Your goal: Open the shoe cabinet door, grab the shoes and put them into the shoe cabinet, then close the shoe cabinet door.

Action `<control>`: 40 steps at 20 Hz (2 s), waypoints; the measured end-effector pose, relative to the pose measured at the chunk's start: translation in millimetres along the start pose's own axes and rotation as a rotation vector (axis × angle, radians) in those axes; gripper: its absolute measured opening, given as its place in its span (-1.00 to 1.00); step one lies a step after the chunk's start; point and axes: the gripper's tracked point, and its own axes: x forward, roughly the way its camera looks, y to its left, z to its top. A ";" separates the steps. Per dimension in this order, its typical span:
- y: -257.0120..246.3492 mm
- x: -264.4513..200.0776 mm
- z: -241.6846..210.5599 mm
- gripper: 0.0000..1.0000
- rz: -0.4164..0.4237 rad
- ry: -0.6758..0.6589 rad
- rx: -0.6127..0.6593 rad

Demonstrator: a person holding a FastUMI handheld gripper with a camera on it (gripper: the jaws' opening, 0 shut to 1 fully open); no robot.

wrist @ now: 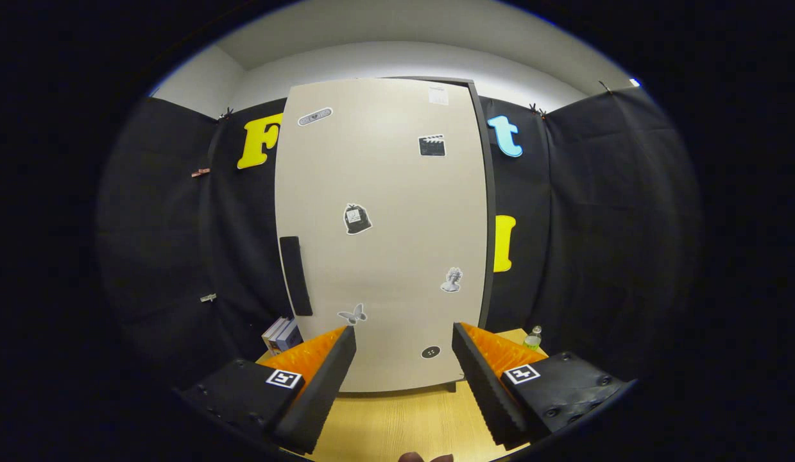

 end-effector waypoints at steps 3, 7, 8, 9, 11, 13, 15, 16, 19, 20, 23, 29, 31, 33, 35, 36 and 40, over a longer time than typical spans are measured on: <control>0.0 0.6 5.1 0.97 0.003 -0.009 0.002; 0.6 1.2 4.8 0.97 0.004 -0.008 0.004; 1.0 1.1 5.0 0.97 0.004 -0.008 0.005; 1.3 -0.1 4.9 0.97 0.005 -0.008 0.003; 1.3 -0.1 4.9 0.97 0.007 -0.008 0.003; 1.3 -0.7 4.9 0.97 0.007 -0.008 0.004; 0.7 0.0 5.6 0.97 0.007 -0.009 0.002; -0.1 -0.5 5.3 0.97 0.006 -0.009 0.004; 0.4 -1.1 5.3 0.97 0.008 -0.008 0.006; 0.2 -1.2 5.4 0.96 0.008 -0.008 0.004; -1.4 -1.9 5.1 0.97 0.008 -0.009 0.007; -2.8 -4.1 5.6 0.97 0.010 -0.012 0.008; -3.6 -4.4 5.5 0.97 0.009 -0.011 0.011; -4.6 -5.0 7.9 0.96 0.007 -0.021 0.015; -7.2 -3.8 9.0 0.97 0.001 -0.032 0.012; -8.2 -2.8 9.8 0.97 -0.001 -0.037 0.014; -13.9 9.8 11.1 0.96 -0.008 -0.053 0.012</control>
